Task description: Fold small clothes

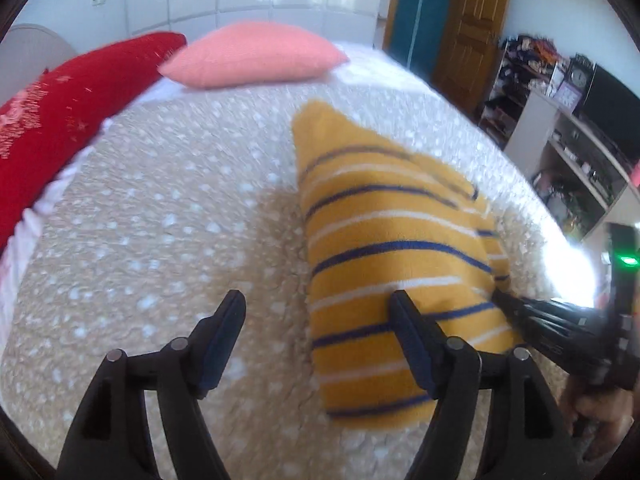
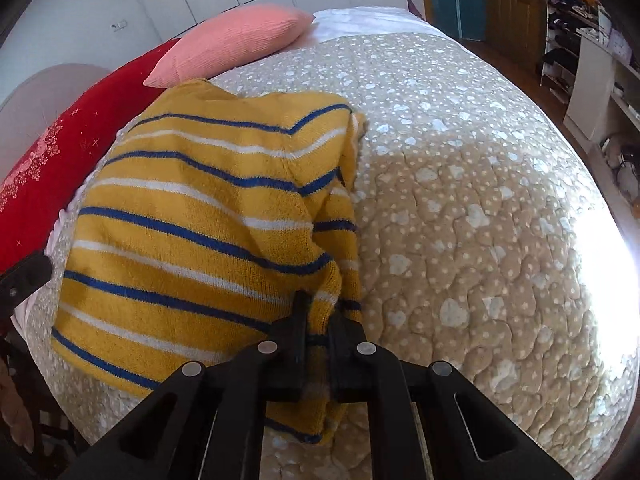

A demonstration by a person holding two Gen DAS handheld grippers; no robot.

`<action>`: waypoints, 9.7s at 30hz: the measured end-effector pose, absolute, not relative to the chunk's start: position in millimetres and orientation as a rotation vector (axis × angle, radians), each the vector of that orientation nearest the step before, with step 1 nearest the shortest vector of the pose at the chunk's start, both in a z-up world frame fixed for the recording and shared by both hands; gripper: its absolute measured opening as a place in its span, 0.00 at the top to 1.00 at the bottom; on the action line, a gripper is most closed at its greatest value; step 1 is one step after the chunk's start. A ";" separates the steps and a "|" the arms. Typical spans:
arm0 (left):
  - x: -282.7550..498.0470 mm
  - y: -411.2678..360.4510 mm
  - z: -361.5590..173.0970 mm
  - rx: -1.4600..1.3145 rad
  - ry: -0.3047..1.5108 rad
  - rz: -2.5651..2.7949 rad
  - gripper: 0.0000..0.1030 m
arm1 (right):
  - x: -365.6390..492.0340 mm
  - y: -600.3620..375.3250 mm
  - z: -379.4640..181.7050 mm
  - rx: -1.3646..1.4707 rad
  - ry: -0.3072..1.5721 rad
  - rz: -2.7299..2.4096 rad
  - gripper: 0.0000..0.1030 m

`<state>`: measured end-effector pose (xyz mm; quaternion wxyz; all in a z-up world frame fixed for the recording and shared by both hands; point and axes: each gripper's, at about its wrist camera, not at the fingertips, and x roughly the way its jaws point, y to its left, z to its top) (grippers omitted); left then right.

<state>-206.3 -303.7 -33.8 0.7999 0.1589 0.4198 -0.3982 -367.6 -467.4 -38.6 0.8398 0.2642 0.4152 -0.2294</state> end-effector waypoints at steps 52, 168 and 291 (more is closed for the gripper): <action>-258.1 -177.1 84.3 0.125 0.354 -0.623 0.00 | -393.2 -413.1 46.1 0.425 0.585 -0.465 0.30; -256.0 -162.8 -25.3 0.249 0.876 -0.633 0.00 | -385.5 -300.6 -13.8 0.343 0.747 -0.505 0.13; -261.7 -172.0 -50.8 0.296 0.986 -0.697 0.00 | -389.2 -314.6 -40.1 0.381 0.801 -0.545 0.11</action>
